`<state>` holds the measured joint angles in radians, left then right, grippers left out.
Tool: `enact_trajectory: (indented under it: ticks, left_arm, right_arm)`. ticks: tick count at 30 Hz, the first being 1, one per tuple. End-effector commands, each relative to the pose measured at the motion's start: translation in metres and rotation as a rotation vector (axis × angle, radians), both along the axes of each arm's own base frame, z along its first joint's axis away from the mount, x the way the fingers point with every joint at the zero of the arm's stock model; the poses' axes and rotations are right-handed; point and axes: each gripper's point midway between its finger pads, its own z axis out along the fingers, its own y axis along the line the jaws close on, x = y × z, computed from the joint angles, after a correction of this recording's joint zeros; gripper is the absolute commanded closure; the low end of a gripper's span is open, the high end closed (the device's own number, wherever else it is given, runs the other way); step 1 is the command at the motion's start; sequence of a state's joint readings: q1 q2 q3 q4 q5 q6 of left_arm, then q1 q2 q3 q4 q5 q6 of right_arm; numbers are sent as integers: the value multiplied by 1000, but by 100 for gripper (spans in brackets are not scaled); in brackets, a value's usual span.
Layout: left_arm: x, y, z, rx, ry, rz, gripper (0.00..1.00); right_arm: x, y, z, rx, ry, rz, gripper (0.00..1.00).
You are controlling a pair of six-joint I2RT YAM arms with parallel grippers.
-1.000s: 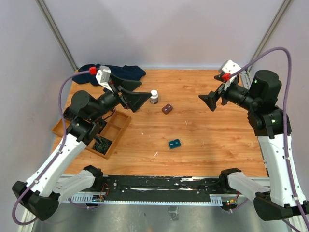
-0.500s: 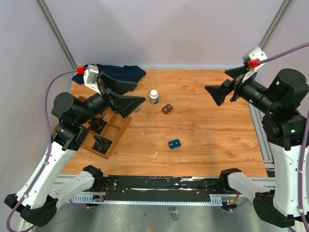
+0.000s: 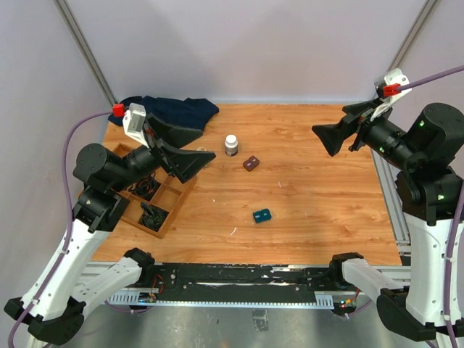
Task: Sort the pills into containers
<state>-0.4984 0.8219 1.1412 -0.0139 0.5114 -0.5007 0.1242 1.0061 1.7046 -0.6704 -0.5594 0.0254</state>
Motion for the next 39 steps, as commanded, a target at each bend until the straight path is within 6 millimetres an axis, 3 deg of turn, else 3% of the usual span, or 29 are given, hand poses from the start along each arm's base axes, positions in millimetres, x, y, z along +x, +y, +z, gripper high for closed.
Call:
enact_trajectory:
  ticks: [1,24,39]
  left_arm:
    - [-2,2,-7,20,-8,2,1]
    - [6,-7,-51,23,30,-28,1]
    - [7,-11,-55,30,30,-46,1]
  right_arm:
    - [-1,-1,7,19,-14,12,2]
    - [10,-7,-18,9,15,-17,2]
    - [17,-13,-26,7,27,-52,2]
